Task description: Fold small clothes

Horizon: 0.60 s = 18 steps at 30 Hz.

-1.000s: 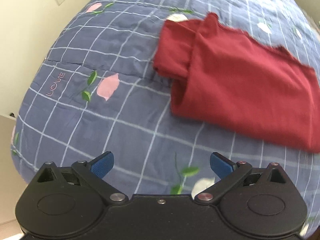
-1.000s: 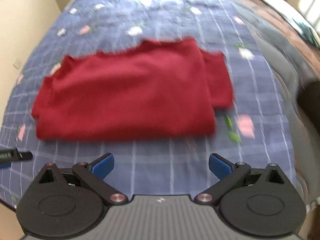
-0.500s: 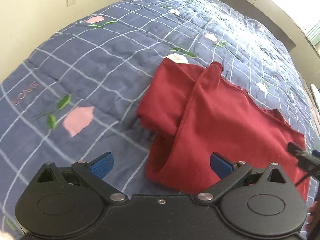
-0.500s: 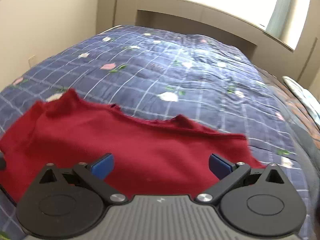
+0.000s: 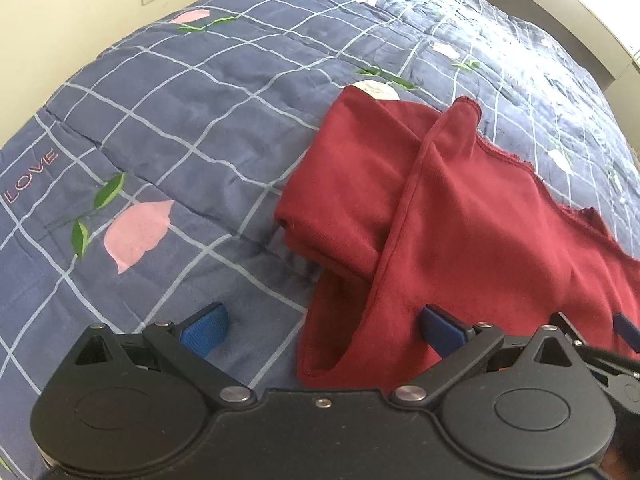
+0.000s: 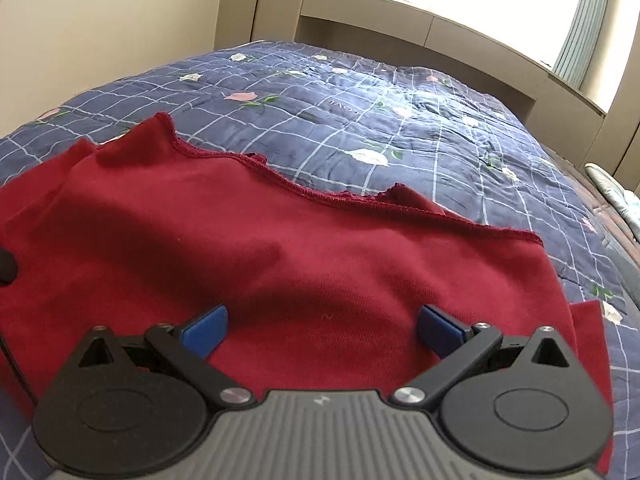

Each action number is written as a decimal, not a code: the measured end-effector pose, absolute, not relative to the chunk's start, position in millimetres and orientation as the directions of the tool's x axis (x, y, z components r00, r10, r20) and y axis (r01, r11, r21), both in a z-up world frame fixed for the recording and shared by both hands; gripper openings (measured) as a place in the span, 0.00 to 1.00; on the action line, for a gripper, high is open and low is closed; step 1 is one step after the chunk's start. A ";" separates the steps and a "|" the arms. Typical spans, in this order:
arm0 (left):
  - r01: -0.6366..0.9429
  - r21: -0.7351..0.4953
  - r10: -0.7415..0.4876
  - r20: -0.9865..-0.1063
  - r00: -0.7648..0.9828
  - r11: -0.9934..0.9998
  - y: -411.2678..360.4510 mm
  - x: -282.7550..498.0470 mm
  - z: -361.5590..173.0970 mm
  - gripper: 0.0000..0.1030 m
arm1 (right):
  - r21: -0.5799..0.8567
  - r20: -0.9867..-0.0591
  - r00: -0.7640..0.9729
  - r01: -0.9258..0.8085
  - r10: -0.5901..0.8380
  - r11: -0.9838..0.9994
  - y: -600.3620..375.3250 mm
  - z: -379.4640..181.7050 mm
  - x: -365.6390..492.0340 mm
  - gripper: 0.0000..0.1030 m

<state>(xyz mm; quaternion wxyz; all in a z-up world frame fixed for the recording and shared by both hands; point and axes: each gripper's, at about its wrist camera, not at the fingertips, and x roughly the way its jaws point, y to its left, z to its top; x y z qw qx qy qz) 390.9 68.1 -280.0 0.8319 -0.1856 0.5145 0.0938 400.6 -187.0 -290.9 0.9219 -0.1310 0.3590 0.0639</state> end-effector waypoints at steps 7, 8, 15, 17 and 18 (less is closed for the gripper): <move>-0.356 -0.183 0.003 -0.887 0.462 0.916 61.0 389.4 -281.2 0.99 | -0.194 -0.617 0.787 -0.158 0.005 0.968 -186.5 -299.9 385.3 1.00; -0.356 -0.180 0.007 -0.886 0.464 0.917 60.3 388.8 -281.2 0.99 | -0.192 -0.609 0.793 -0.155 0.007 0.969 -187.2 -300.8 383.9 1.00; -0.358 -0.157 0.034 -0.880 0.474 0.921 54.6 386.3 -282.6 0.99 | -0.168 -0.596 0.802 -0.153 0.023 0.974 -191.0 -302.2 382.6 1.00; -0.355 -0.156 0.034 -0.879 0.475 0.922 54.5 385.7 -282.5 0.99 | -0.166 -0.595 0.803 -0.153 0.025 0.974 -191.2 -302.3 382.5 1.00; -0.356 -0.156 0.034 -0.879 0.475 0.921 54.4 385.6 -282.5 0.99 | -0.165 -0.594 0.804 -0.153 0.025 0.974 -191.3 -302.4 382.3 1.00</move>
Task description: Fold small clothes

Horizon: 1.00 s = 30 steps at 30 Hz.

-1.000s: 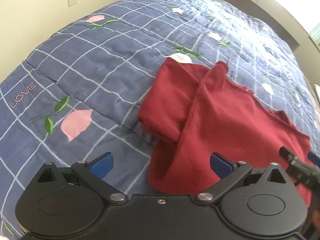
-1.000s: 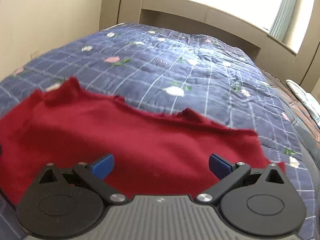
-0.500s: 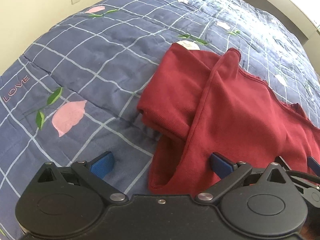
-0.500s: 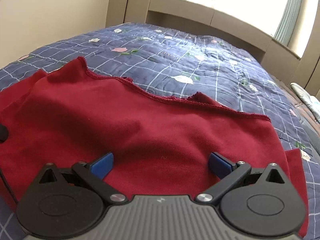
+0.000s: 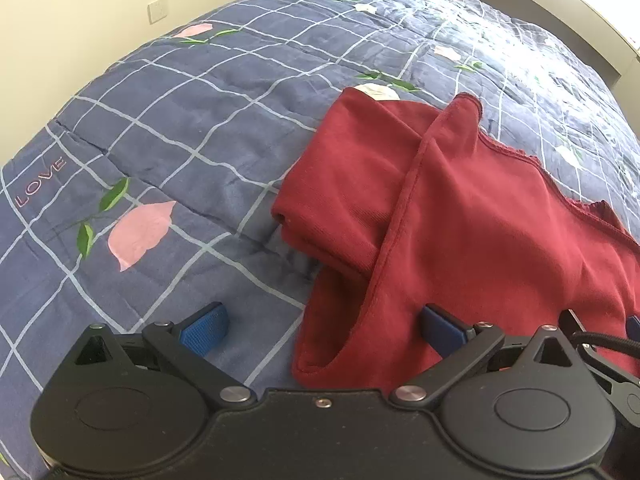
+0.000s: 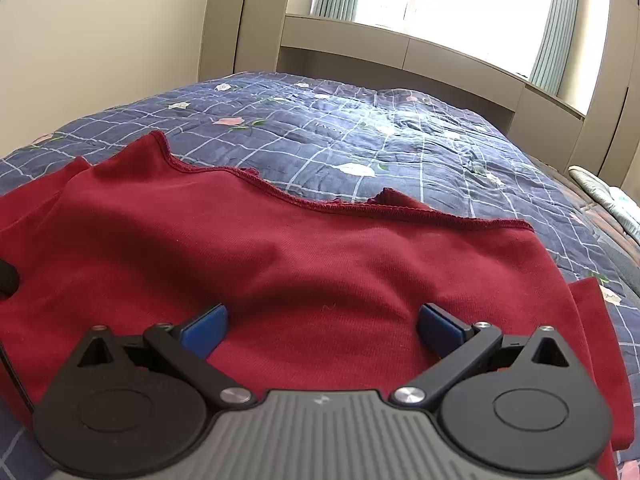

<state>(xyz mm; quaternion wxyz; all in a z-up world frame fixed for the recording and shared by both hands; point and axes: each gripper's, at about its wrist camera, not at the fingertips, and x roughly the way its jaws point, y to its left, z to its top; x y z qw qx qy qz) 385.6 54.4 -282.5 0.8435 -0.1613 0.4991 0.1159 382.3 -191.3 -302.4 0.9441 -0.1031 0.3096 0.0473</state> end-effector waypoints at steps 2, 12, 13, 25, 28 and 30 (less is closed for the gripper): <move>-0.357 -0.155 0.036 -0.880 0.474 0.921 54.1 385.5 -282.3 0.99 | -0.165 -0.593 0.805 -0.153 0.026 0.974 -191.5 -302.5 382.1 1.00; -0.342 -0.133 0.056 -0.870 0.490 0.930 47.6 379.5 -284.6 1.00 | -0.161 -0.590 0.807 -0.153 0.029 0.975 -191.6 -302.5 381.4 1.00; -0.341 -0.137 0.050 -0.872 0.487 0.930 47.6 379.4 -283.8 0.99 | -0.160 -0.589 0.807 -0.152 0.029 0.975 -191.6 -302.5 380.9 1.00; -0.360 -0.295 -0.072 -0.851 0.521 0.885 63.2 393.7 -279.6 0.99 | -0.156 -0.586 0.810 -0.152 0.032 0.976 -191.7 -302.3 380.0 1.00; -0.367 -0.344 -0.107 -0.838 0.534 0.864 70.2 399.9 -282.2 0.95 | -0.155 -0.586 0.810 -0.152 0.033 0.976 -191.8 -302.3 380.1 1.00; -0.383 -0.381 -0.131 -0.831 0.540 0.842 75.1 402.3 -283.4 0.91 | -0.154 -0.585 0.810 -0.152 0.034 0.976 -192.0 -302.3 380.0 1.00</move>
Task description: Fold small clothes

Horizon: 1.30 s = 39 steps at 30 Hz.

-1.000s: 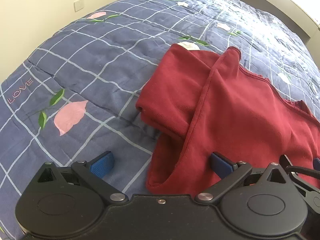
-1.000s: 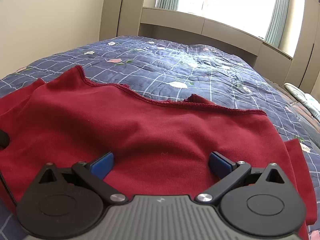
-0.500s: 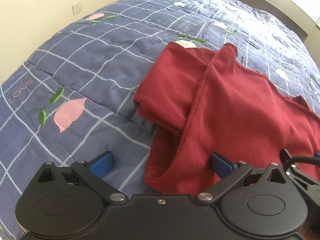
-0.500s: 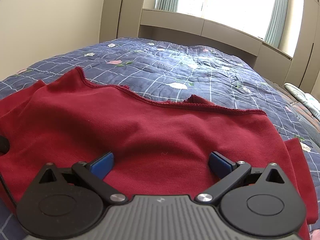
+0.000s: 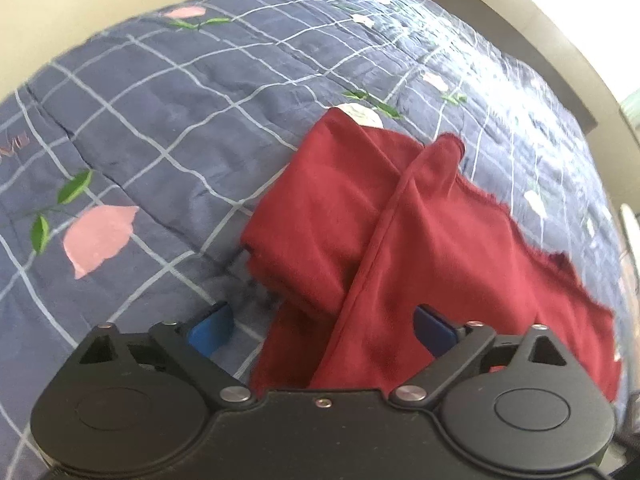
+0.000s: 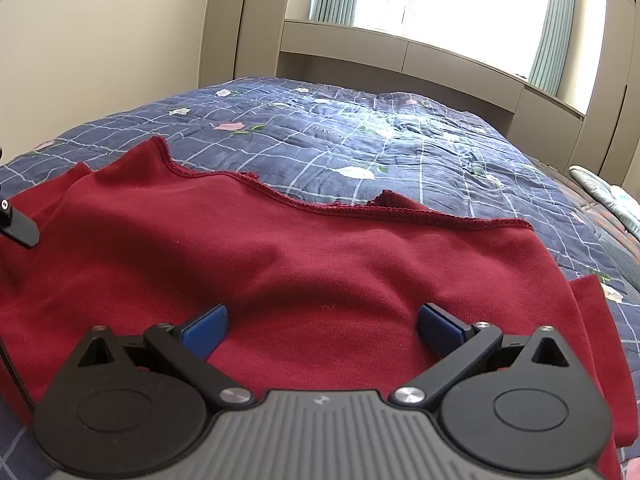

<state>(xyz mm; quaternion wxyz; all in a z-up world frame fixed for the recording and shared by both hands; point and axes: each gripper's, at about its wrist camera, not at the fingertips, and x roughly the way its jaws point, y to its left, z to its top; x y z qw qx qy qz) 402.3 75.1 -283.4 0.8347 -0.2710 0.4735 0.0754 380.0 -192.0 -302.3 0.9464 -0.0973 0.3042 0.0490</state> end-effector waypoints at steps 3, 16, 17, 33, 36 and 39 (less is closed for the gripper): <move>-0.389 -0.410 -0.154 -0.825 0.544 0.825 78.3 404.7 -283.5 0.78 | -0.154 -0.586 0.810 -0.152 0.034 0.976 -191.7 -302.4 380.2 1.00; -0.412 -0.394 -0.144 -0.843 0.519 0.821 77.6 412.1 -285.1 0.67 | -0.152 -0.585 0.811 -0.152 0.035 0.977 -192.2 -302.5 380.0 1.00; -0.412 -0.392 -0.142 -0.844 0.518 0.823 77.2 412.8 -285.2 0.67 | -0.152 -0.585 0.811 -0.152 0.035 0.977 -192.0 -302.4 380.2 1.00; -0.416 -0.365 -0.093 -0.834 0.545 0.833 67.1 410.3 -278.5 0.31 | -0.149 -0.584 0.811 -0.152 0.037 0.977 -191.9 -302.0 379.7 1.00; -0.417 -0.357 -0.074 -0.826 0.559 0.836 61.9 407.9 -273.2 0.20 | -0.150 -0.589 0.807 -0.154 0.037 0.977 -191.6 -300.7 380.2 1.00; -0.412 -0.328 -0.042 -0.822 0.568 0.850 52.9 407.6 -265.4 0.17 | -0.154 -0.621 0.782 -0.191 0.055 0.970 -191.9 -292.3 383.6 1.00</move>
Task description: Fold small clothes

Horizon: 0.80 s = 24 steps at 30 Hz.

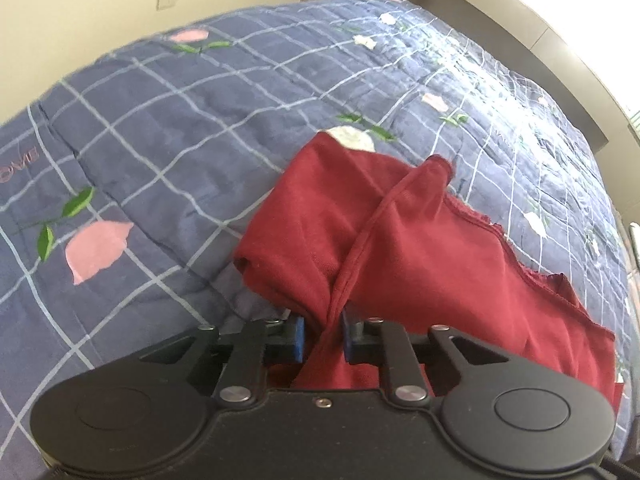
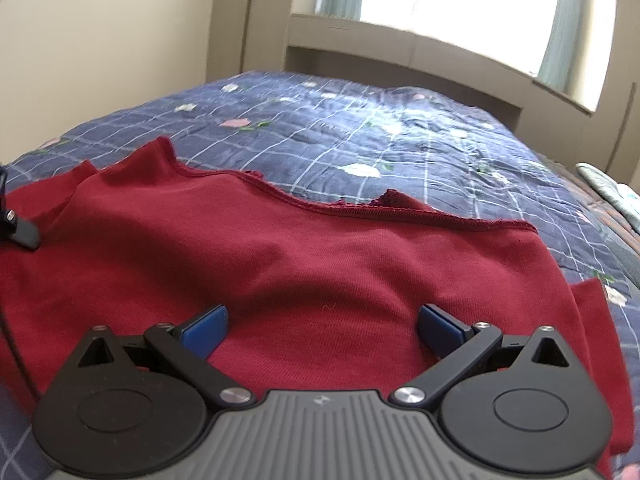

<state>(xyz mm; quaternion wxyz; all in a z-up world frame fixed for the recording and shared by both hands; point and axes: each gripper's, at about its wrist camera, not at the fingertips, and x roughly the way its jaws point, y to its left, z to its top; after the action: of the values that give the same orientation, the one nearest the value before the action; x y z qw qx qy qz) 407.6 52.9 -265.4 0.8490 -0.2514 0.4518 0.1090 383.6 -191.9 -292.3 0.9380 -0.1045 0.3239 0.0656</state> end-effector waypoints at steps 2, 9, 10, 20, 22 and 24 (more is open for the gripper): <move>-0.400 -0.324 -0.039 -0.815 0.578 0.857 49.0 407.5 -259.1 0.16 | -0.159 -0.630 0.774 -0.203 0.059 0.966 -194.7 -283.4 382.4 1.00; -0.341 -0.307 -0.022 -0.771 0.636 0.889 29.2 404.0 -224.0 0.15 | -0.147 -0.612 0.789 -0.175 0.049 0.973 -229.8 -245.7 366.0 1.00; -0.331 -0.294 -0.015 -0.767 0.641 0.897 23.0 405.1 -218.0 0.15 | -0.152 -0.615 0.787 -0.166 0.038 0.974 -237.5 -241.4 364.6 1.00; -0.080 -0.267 -0.136 -0.698 0.703 0.960 -65.5 423.2 -167.7 0.14 | -0.159 -0.647 0.751 0.038 -0.133 0.987 -327.3 -216.3 344.5 1.00; 0.021 -0.254 -0.196 -0.687 0.700 0.967 -92.4 423.0 -159.5 0.14 | -0.169 -0.659 0.731 0.086 -0.178 0.982 -346.7 -216.0 334.7 1.00; 0.124 -0.245 -0.261 -0.677 0.688 0.962 -119.0 420.2 -154.1 0.14 | -0.179 -0.670 0.712 0.121 -0.211 0.976 -363.8 -216.7 324.9 1.00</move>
<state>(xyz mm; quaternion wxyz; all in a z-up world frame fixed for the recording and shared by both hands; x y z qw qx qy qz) 420.2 -119.0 -154.1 0.9143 -0.0900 0.3806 -0.1054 324.9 -363.8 -216.7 0.9232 -0.0610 0.3686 -0.0901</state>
